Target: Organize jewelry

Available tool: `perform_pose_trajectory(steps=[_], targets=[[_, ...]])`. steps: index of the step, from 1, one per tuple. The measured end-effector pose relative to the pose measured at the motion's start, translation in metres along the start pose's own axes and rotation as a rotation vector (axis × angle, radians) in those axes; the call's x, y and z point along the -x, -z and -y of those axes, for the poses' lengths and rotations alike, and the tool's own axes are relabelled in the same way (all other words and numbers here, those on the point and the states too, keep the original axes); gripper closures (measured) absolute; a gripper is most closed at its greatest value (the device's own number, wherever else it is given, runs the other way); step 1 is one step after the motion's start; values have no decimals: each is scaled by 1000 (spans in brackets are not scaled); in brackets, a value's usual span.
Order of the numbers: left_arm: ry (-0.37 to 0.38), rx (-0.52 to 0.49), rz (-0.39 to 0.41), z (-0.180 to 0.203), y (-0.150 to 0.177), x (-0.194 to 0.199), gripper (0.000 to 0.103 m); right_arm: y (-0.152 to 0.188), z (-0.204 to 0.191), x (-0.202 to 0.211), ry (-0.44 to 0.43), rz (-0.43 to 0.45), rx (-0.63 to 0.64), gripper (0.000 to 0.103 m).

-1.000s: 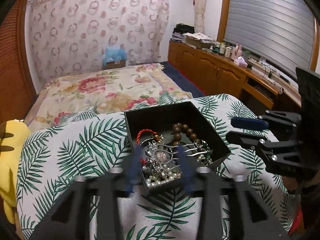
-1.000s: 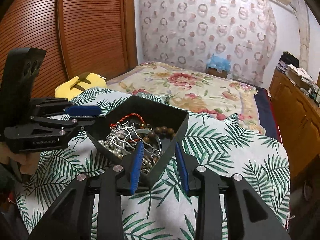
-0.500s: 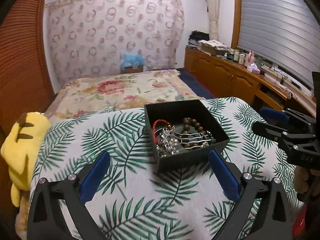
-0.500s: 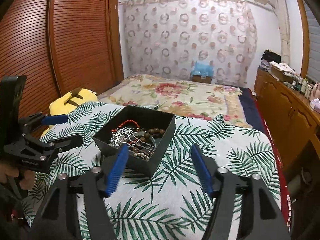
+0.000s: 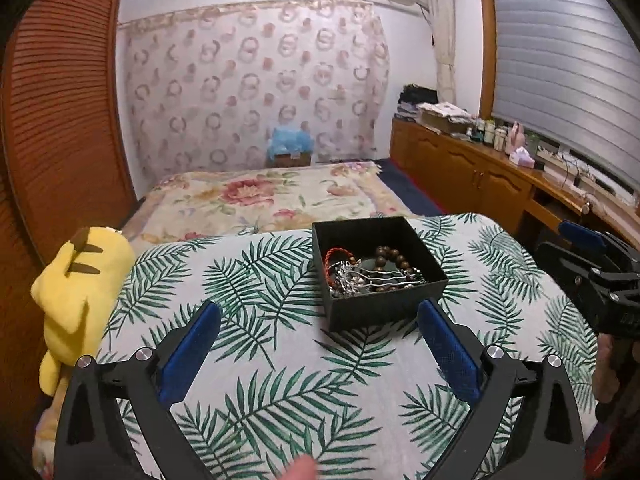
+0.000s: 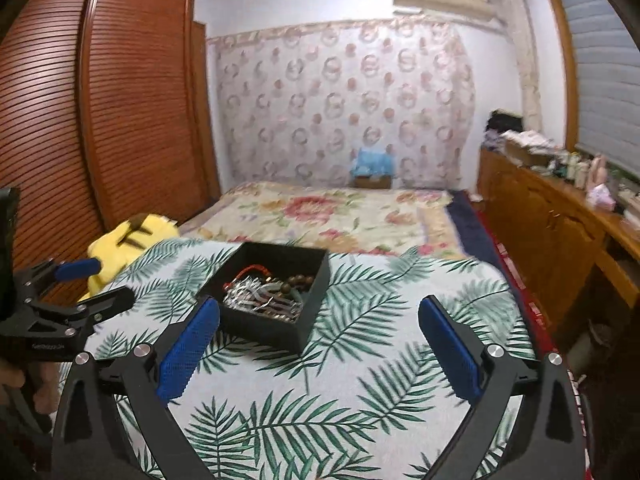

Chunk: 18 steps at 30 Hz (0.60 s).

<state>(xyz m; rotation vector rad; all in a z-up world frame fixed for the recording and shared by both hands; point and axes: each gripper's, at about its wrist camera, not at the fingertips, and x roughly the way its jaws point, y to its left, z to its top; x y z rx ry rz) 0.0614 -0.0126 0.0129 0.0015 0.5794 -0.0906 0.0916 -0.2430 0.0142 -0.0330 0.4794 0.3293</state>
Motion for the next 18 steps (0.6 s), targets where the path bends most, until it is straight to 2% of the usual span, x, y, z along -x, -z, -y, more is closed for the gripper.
perform_pose_trajectory(steps=[7,18], targets=[[-29,7,6,-1,5,15,8,3,1,24,35,49,-39,3],[-38,3,32,-1,3,22,8,8,3,29,26,53,-62,3]])
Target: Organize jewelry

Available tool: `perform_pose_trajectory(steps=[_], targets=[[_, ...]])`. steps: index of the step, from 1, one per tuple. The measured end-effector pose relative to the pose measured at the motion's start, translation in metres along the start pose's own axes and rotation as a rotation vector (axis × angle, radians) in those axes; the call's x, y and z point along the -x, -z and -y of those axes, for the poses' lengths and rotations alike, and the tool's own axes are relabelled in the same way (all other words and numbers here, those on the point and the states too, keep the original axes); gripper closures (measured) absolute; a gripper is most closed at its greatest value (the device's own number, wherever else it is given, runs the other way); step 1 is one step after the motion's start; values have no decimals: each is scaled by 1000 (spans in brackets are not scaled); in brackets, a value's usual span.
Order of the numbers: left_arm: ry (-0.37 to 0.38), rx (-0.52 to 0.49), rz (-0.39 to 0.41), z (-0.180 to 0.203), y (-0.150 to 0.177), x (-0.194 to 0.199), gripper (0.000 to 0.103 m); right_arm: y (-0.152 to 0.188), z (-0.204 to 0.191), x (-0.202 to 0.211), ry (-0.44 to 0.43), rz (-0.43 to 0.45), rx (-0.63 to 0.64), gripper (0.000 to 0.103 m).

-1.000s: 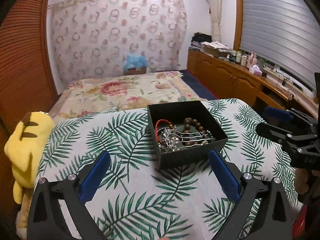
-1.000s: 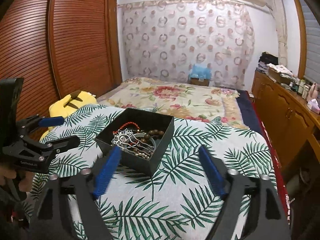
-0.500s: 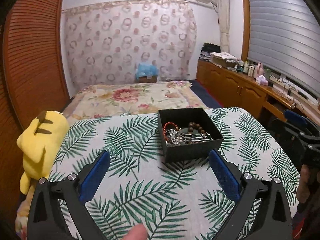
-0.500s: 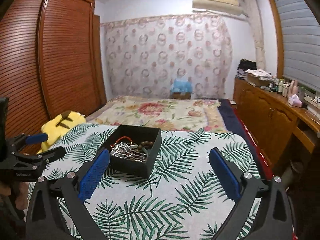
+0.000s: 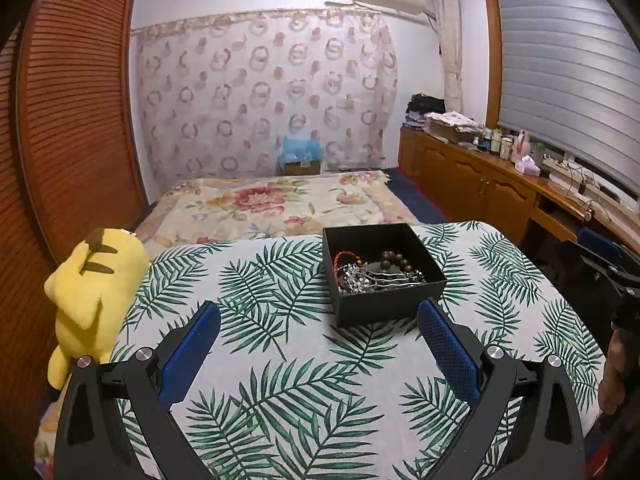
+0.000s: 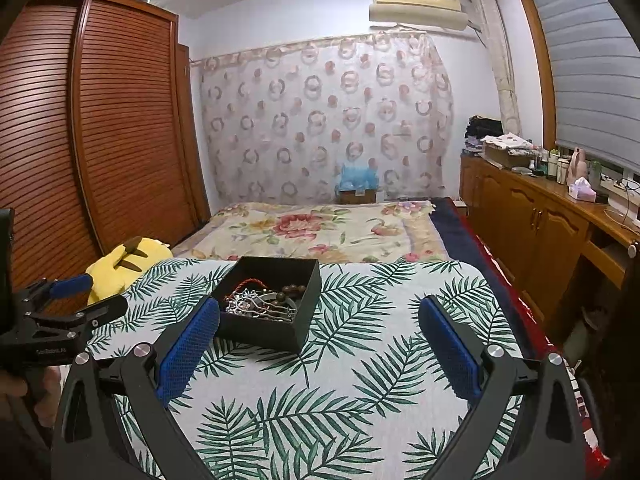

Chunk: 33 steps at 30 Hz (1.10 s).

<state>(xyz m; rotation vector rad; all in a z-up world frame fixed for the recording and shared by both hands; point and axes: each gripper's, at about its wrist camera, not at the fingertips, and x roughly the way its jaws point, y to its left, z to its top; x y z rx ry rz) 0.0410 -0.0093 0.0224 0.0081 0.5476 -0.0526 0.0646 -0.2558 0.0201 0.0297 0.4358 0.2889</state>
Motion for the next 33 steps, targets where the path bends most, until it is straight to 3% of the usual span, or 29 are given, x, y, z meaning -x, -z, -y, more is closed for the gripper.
perform_pose_trajectory(steps=[33], targets=[[-2,-4,11,7,0,3,8,3,-8,0,-9,-1,6,3]])
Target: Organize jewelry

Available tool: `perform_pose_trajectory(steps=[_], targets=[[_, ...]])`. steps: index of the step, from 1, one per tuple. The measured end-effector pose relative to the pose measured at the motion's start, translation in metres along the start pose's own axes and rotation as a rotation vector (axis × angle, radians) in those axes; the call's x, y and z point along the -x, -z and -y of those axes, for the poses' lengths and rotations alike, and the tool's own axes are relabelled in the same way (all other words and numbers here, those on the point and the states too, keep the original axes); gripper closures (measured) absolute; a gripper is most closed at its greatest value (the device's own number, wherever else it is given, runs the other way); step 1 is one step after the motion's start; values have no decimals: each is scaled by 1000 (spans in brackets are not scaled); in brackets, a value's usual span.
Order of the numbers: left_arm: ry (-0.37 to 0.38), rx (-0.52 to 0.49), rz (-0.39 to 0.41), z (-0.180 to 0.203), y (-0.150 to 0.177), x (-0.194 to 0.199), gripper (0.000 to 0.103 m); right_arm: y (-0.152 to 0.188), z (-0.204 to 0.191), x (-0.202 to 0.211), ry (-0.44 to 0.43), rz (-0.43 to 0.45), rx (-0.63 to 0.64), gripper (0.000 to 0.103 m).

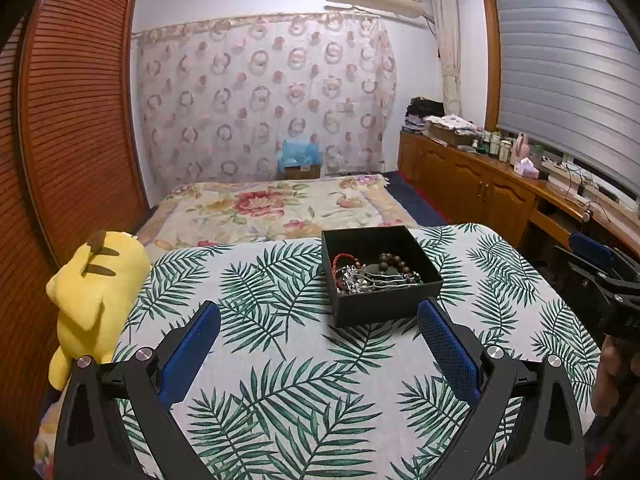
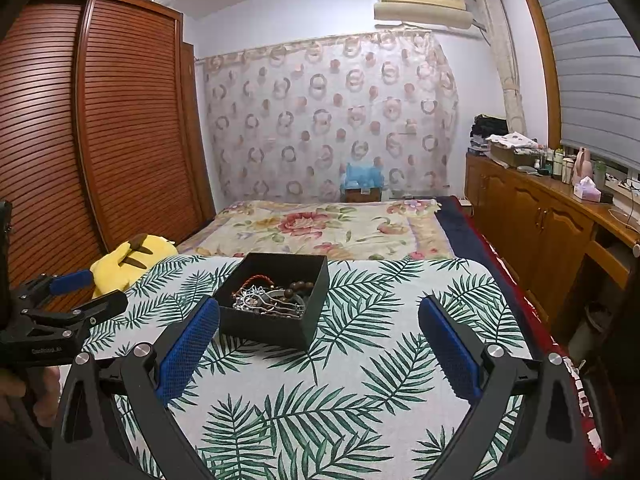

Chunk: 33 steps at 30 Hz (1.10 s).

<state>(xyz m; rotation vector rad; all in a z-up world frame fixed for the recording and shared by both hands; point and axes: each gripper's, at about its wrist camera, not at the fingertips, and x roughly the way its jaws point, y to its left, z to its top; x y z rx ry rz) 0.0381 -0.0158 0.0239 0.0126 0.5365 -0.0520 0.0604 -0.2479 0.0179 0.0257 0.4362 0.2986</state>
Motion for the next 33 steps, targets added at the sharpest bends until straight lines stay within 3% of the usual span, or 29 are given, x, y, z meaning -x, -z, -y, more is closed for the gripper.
perform_pose_trajectory(steps=[33], targets=[[5,9,22,2,-3,7,8,3,-8,-4,-5,-2,1,3]])
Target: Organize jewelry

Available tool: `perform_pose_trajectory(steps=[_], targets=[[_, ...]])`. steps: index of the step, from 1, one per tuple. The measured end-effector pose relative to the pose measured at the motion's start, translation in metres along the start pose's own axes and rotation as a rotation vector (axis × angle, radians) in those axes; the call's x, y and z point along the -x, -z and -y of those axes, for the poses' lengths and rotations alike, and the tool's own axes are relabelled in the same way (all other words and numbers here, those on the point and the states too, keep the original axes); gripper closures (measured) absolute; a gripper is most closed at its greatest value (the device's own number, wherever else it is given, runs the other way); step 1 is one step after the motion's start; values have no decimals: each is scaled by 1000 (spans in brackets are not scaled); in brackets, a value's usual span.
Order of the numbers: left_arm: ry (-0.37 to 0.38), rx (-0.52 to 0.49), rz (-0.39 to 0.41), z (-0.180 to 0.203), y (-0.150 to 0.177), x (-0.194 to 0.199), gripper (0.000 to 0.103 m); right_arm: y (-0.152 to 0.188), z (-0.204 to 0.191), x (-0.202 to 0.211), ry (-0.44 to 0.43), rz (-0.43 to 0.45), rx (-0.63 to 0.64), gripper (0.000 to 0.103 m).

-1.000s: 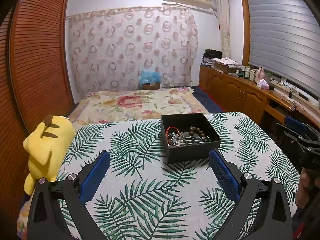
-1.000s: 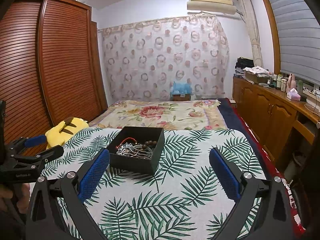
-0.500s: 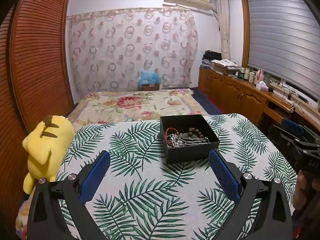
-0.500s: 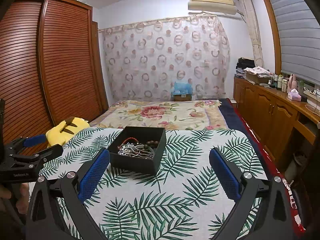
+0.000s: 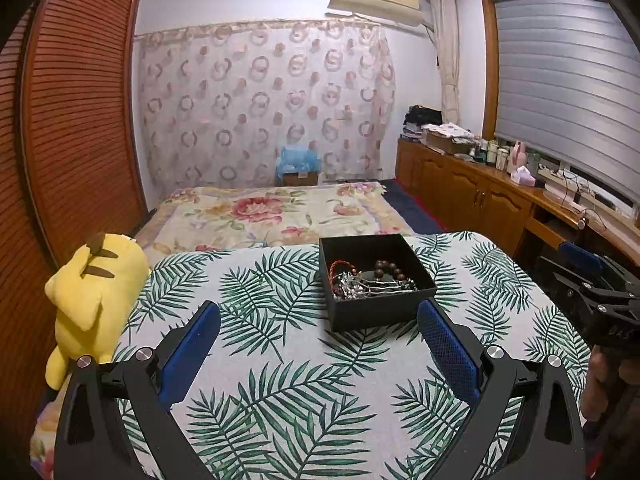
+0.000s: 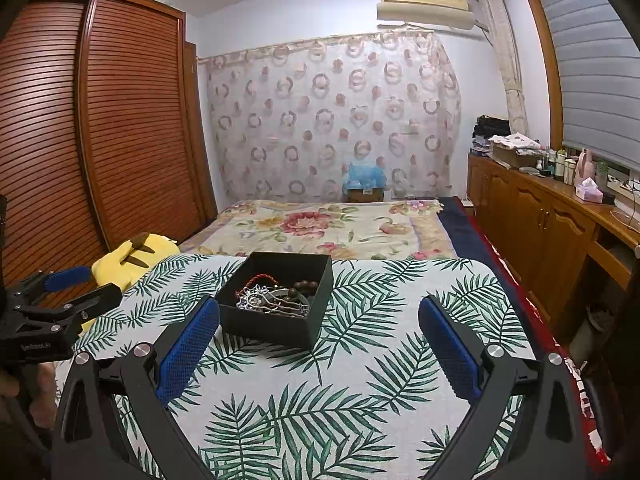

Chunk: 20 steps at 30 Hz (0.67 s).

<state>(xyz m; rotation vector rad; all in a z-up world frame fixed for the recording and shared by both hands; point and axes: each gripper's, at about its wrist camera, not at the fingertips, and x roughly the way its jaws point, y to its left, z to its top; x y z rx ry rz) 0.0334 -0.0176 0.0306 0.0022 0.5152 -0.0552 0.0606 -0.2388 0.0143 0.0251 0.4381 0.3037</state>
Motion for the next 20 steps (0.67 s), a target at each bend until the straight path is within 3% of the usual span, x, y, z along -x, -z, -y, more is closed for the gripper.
perform_pose_trajectory(steps=[20], targets=[[-1,0,4,-1,-1,2,8,0,-4,-2,1,1,0,3]])
